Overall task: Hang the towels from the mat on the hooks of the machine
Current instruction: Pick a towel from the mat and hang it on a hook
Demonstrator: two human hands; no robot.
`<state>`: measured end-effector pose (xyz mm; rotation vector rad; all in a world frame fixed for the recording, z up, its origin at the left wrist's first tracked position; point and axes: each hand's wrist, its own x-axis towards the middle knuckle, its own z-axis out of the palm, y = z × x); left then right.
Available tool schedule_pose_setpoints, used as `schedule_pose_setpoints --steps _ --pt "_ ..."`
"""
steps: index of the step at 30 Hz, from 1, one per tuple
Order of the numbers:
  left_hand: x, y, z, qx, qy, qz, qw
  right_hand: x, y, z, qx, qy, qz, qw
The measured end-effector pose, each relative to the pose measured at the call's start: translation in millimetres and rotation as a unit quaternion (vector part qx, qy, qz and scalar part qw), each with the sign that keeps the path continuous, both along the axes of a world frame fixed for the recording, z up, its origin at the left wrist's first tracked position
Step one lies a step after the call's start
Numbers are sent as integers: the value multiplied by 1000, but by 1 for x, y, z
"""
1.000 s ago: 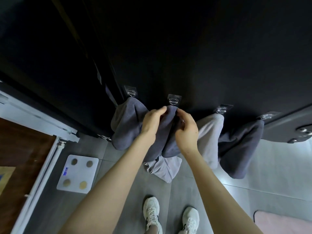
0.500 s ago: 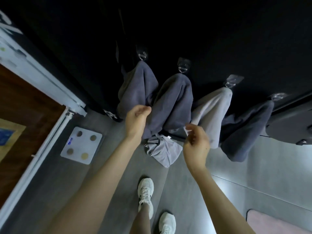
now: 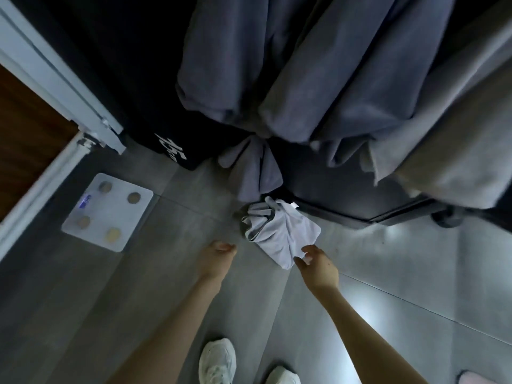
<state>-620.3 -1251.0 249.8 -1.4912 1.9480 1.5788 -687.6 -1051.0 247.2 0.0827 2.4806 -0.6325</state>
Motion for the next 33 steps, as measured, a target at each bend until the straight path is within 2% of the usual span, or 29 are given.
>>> schedule_pose_setpoints --steps 2,5,9,12,16,19,23,28,33 --pt "-4 0 -67 7 -26 -26 999 -4 -2 -63 19 -29 -36 999" --pt "-15 9 -148 51 -29 -12 998 -7 -2 -147 19 -83 -167 982" --pt "-38 19 -234 127 11 18 992 -11 -1 -232 -47 -192 -370 908" --pt "-55 22 -272 128 32 44 990 -12 -9 -269 -73 -208 -421 880" --pt "-62 21 -284 131 29 73 988 -12 -23 -279 -116 -204 -483 843" --pt "-56 15 -272 115 11 67 991 -8 -29 -269 -158 -140 -506 836" --pt "-39 9 -224 42 4 4 999 0 -41 -216 -140 19 -415 899" --pt "-27 7 -98 -35 64 -179 981 2 -57 -83 -76 85 -247 962" --pt "-24 1 59 -51 145 -321 934 25 -43 74 -49 95 -117 987"
